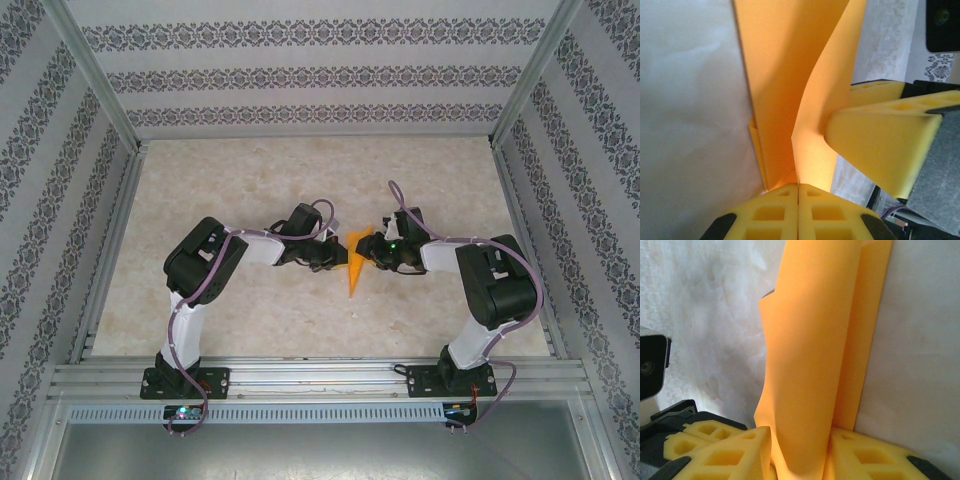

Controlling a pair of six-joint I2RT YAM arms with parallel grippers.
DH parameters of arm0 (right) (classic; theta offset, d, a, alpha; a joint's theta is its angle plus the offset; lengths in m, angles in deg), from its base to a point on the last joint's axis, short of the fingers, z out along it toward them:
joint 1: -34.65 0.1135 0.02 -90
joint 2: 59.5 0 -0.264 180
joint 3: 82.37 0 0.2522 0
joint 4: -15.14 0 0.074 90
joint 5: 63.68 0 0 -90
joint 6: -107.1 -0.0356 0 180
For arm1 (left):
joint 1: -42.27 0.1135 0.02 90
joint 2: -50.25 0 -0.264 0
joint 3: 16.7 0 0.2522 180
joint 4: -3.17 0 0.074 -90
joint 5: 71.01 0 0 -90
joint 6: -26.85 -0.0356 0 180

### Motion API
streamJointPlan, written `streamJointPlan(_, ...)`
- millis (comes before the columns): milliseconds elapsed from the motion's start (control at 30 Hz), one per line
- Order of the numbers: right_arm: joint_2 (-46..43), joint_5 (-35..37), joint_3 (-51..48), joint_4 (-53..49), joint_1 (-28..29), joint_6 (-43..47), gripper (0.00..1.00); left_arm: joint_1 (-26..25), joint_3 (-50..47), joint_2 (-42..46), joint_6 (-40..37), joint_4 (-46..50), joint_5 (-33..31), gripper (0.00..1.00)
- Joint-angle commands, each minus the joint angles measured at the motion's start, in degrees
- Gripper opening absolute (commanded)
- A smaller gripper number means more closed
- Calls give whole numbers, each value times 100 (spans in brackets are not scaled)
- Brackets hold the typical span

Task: Fold a paper plane with a square sheet of paper (fold left side to right side)
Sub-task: Fold the wing for the fifth time at the center of the table.

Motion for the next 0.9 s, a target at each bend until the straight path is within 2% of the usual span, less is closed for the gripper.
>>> streamJointPlan(0,360,471,-57,-447,131,247,37,86,153,-137,-365,408,-170,7)
streamJointPlan(867,128,392,36,-436,112,82,37,13,394,-361,-976,1199,-478,5)
